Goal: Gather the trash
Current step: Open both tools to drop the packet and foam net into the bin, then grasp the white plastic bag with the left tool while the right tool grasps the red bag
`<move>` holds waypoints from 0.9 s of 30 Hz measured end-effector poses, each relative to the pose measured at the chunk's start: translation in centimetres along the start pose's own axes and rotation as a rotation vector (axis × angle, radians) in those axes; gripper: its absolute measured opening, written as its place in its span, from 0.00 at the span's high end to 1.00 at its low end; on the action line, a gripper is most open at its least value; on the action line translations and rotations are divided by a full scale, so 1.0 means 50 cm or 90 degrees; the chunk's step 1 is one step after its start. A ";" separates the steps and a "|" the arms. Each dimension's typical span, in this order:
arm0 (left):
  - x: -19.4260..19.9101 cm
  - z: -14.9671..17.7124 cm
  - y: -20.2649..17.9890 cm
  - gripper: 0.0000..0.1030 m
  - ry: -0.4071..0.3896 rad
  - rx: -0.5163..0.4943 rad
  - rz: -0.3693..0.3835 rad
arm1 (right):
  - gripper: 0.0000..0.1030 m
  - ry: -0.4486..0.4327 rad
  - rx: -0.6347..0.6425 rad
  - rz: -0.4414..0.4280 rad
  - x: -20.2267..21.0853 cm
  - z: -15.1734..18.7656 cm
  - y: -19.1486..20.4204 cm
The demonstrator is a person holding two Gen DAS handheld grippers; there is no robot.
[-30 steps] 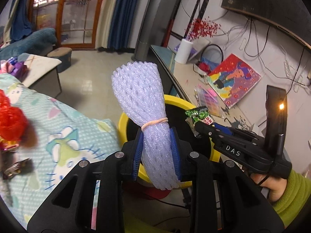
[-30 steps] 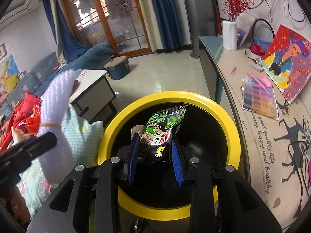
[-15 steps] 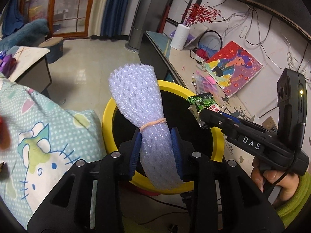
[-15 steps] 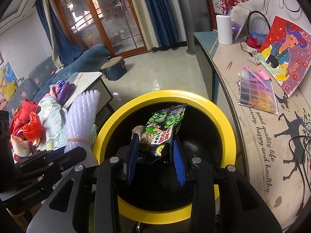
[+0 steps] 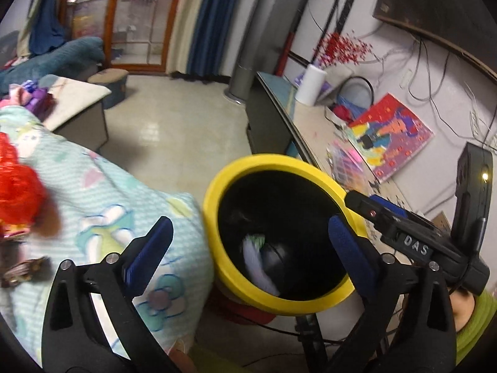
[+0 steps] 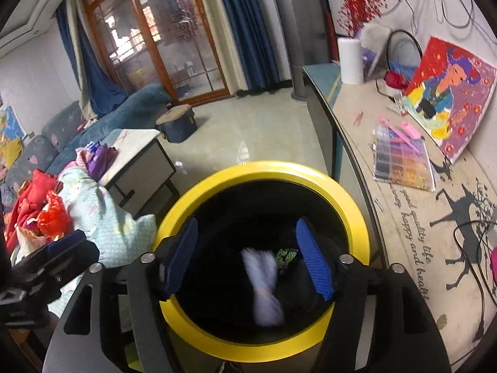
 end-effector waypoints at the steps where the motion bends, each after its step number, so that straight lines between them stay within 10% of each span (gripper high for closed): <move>1: 0.011 -0.003 0.006 0.11 -0.008 0.005 -0.011 | 0.37 -0.006 0.010 -0.004 0.006 -0.002 0.011; 27: 0.247 -0.018 0.215 0.11 -0.179 0.150 -0.173 | 0.27 -0.069 0.206 -0.189 0.084 -0.005 0.308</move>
Point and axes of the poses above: each gripper's, at about its wrist camera, not at the fingertips, and x roughly against the way its jaws point, y to its left, z to its underside, the point moved 3 cm from there along -x, roughly the way its jaws point, and after that the axes turned 4 degrees about -z, right-handed, at the moved point
